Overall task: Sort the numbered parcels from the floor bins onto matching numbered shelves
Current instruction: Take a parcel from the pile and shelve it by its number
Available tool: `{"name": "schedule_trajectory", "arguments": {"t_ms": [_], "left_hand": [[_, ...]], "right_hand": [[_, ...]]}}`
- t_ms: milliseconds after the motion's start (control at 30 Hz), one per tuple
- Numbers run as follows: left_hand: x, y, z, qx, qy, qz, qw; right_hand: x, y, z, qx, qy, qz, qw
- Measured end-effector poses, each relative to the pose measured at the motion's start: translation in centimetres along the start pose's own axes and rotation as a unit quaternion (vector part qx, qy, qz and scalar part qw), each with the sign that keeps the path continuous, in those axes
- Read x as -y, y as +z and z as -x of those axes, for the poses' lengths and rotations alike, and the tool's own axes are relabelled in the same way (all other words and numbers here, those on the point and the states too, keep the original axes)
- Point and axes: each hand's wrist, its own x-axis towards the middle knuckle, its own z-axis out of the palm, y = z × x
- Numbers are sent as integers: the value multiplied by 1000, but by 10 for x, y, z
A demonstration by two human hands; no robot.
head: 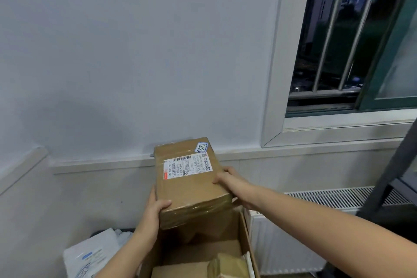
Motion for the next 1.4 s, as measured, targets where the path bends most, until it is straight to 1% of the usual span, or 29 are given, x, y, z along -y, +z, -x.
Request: {"name": "schedule_trajectory", "arguments": {"t_ms": [200,367,533,733,833,933,1033,1133,1200,1300,1400], "left_hand": [[-12,34,29,-51,29,-16,998],[-31,52,63,-98,44,-26,994],[-38,46,98,-150,52,-41,986],[-43,20,144,-229,64,-48,970],[-43,6,171,-263,63,-35,962],[-43,2,206,-298,60,-84,949],[-35,-2,242,-332,68,-122,933],[-23,-12,279,-338,73,-132,929],[-13,-19,304,-337,75,-113,932],[0,-33,342,-345,63,-55,935],[1,-49,383,-396,74,-26,915]], "right_hand": [[5,-25,11,5,-34,-15,999],[13,-28,21,26,-70,-26,997],[16,-12,38,52,-102,-11,993],[11,21,62,69,-188,39,979],[10,36,81,97,-215,44,971],[12,53,106,133,-238,37,961],[9,70,130,171,-245,28,954],[2,88,150,210,-244,29,946],[2,97,164,243,-246,35,938],[6,105,185,290,-256,71,920],[12,113,206,324,-272,133,896]]}}
